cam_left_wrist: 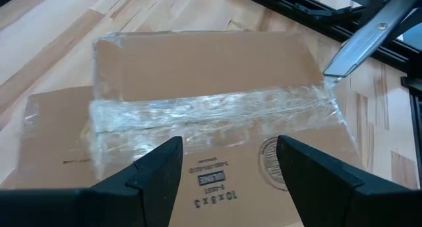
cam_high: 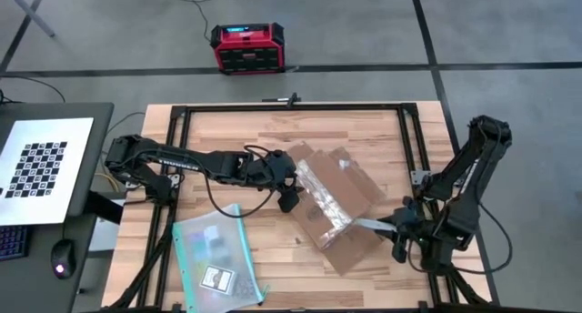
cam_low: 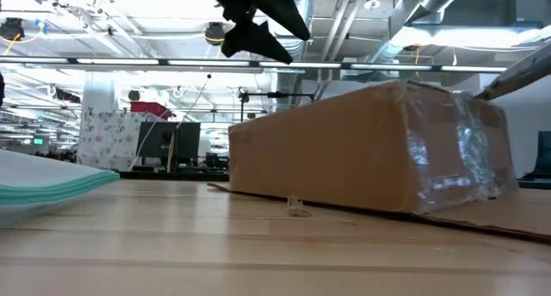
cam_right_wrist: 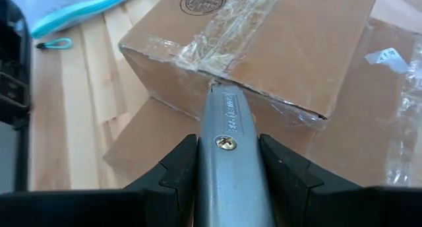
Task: Unpack boxes
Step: Break down the cardboard box until it is fully flat
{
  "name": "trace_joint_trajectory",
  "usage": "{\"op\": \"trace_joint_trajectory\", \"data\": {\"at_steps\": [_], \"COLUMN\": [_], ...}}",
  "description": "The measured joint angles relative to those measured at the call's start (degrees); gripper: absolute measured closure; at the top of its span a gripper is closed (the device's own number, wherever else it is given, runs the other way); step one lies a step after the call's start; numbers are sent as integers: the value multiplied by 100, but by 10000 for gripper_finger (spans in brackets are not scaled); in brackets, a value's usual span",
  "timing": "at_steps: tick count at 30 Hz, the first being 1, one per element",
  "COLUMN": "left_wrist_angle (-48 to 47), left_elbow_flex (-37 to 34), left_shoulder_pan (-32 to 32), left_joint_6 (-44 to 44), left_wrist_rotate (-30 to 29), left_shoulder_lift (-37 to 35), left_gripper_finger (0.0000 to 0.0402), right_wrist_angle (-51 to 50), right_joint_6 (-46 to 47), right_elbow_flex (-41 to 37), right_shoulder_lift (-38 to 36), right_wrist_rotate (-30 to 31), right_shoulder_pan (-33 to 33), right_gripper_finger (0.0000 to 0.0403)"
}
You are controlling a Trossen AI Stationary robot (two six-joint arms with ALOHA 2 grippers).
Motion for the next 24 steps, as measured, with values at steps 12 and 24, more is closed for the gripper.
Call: {"op": "trace_joint_trajectory", "data": {"at_steps": [12, 24], "left_wrist_angle": [0, -182], "left_elbow_flex": [0, -3], "left_shoulder_pan": [-403, -1181], "left_joint_6": [-171, -634], "left_wrist_rotate": [456, 135], "left_shoulder_lift": [2, 342], "left_gripper_finger": [173, 173], "right_wrist_angle": [-508, -654], "right_joint_6": [-58, -102], "right_elbow_flex": [0, -2], "right_shoulder_lift": [171, 173], "right_wrist_rotate": [356, 487], "right_shoulder_pan": [-583, -766], "right_gripper_finger": [282, 282]}}
